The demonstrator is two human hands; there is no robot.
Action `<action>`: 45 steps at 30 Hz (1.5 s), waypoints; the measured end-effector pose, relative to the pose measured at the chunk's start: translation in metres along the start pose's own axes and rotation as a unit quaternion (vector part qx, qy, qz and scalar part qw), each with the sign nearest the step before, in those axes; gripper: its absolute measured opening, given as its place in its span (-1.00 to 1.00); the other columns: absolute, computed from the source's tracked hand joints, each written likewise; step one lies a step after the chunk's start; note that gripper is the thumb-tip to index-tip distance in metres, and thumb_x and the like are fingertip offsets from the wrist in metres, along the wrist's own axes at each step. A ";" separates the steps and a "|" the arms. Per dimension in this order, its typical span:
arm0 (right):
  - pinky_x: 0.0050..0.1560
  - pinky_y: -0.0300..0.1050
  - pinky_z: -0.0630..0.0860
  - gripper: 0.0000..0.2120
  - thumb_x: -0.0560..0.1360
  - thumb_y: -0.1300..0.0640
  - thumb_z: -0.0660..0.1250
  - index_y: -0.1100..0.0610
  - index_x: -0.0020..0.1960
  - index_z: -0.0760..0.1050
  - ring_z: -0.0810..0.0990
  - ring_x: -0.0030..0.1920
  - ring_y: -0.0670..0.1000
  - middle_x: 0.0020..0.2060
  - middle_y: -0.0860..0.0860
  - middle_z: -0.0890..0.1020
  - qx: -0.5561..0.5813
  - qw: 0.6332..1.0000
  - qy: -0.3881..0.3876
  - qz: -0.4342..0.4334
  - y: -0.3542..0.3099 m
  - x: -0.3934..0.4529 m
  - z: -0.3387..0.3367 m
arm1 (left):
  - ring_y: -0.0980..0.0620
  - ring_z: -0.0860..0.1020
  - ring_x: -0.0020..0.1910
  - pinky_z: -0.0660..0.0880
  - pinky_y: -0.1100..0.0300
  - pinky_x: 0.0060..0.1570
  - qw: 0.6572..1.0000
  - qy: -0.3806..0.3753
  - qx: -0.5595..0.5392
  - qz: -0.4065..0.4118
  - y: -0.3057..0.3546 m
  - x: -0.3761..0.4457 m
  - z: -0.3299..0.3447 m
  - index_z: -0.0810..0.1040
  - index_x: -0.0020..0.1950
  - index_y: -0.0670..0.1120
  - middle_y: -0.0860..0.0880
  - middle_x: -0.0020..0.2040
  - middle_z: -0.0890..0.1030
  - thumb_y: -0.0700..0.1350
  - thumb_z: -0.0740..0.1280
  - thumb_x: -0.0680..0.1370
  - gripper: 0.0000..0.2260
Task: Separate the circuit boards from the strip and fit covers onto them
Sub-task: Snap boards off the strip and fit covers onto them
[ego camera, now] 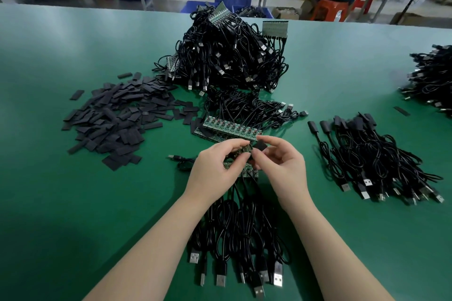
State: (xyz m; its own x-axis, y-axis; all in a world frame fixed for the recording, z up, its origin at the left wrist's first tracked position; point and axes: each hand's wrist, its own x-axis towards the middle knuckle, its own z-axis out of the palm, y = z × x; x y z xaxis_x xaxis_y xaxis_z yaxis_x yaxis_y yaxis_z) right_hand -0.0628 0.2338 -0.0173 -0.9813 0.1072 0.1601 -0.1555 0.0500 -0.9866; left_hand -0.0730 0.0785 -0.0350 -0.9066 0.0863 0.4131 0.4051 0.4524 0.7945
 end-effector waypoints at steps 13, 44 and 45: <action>-0.01 -0.07 0.65 -0.73 0.43 0.26 0.51 -0.11 -0.03 0.71 0.66 -0.17 0.03 -0.21 0.19 0.68 0.043 0.995 -0.084 0.022 -0.007 0.003 -0.006 | 0.30 0.59 0.04 0.48 0.43 0.04 0.998 -0.005 -0.060 -0.005 -0.003 0.001 0.001 0.62 0.15 0.08 0.35 -0.03 0.62 -0.08 0.35 0.52 -0.78; -0.05 -0.23 0.61 -0.72 0.37 0.36 0.54 0.02 -0.08 0.66 0.72 -0.13 -0.05 -0.17 -0.05 0.74 -0.019 0.995 -0.007 -0.103 -0.006 -0.002 -0.006 | 0.26 0.61 0.03 0.60 0.11 0.01 0.999 -0.034 -0.030 -0.016 -0.002 0.000 0.001 0.54 0.18 0.23 0.28 -0.01 0.65 0.12 0.31 0.54 -0.79; -0.06 -0.24 0.61 -0.73 0.37 0.36 0.53 0.02 -0.08 0.66 0.72 -0.13 -0.05 -0.17 -0.05 0.74 -0.020 0.994 -0.007 -0.103 -0.006 -0.001 -0.006 | 0.26 0.61 0.02 0.60 0.11 0.01 0.999 -0.034 -0.029 -0.014 -0.001 0.000 0.000 0.52 0.17 0.26 0.30 0.00 0.64 0.13 0.30 0.54 -0.79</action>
State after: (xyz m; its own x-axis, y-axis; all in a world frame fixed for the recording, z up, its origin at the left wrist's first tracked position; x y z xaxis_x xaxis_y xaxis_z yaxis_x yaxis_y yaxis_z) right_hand -0.0597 0.2398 -0.0115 -0.9309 0.0764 0.3573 -0.3484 0.1087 -0.9310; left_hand -0.0738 0.0785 -0.0355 -0.9229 0.1355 0.3604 0.3836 0.4039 0.8305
